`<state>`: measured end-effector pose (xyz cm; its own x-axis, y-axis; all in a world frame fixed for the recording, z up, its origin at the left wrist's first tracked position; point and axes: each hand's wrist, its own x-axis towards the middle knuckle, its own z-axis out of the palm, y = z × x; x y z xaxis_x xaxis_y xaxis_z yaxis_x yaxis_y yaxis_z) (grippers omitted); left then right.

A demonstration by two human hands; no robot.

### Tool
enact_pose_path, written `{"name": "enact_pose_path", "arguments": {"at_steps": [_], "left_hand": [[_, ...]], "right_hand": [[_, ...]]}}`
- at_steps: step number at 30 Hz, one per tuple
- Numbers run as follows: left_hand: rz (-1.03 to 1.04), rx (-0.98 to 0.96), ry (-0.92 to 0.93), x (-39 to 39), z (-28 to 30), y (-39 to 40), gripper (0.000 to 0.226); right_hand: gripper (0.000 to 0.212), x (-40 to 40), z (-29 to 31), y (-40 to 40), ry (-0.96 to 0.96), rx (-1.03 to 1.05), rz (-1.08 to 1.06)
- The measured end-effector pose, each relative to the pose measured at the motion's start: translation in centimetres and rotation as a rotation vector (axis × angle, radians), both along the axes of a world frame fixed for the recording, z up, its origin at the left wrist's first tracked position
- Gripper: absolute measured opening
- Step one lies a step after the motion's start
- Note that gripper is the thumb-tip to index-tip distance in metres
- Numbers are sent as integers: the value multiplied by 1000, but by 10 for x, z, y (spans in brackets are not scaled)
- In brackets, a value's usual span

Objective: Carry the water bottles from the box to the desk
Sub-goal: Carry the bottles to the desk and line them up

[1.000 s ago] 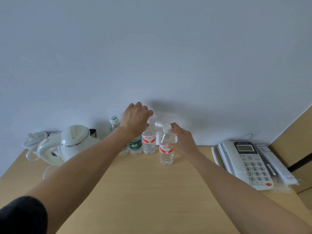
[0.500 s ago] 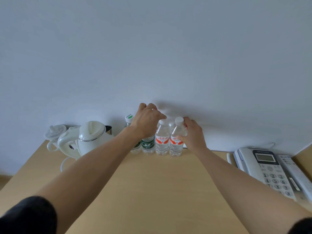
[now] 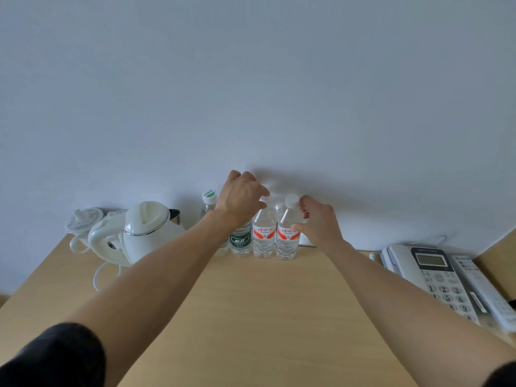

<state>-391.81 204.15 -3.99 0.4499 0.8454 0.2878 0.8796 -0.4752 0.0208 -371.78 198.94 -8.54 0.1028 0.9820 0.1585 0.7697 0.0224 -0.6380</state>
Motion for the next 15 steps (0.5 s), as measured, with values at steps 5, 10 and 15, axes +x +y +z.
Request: {"name": "enact_pose_path", "arguments": {"at_steps": [5,10,15], "left_hand": [[24,-2,-48,4,-2,3,33],[2,4,-17,-5,0,-1,45],[98,18,104,-35,8,5,42]], "right_hand": [[44,0,0,-2,10,0,7],[50,2,1,-4,1,-20,27],[47,2,5,-3,-11,1,3]]}}
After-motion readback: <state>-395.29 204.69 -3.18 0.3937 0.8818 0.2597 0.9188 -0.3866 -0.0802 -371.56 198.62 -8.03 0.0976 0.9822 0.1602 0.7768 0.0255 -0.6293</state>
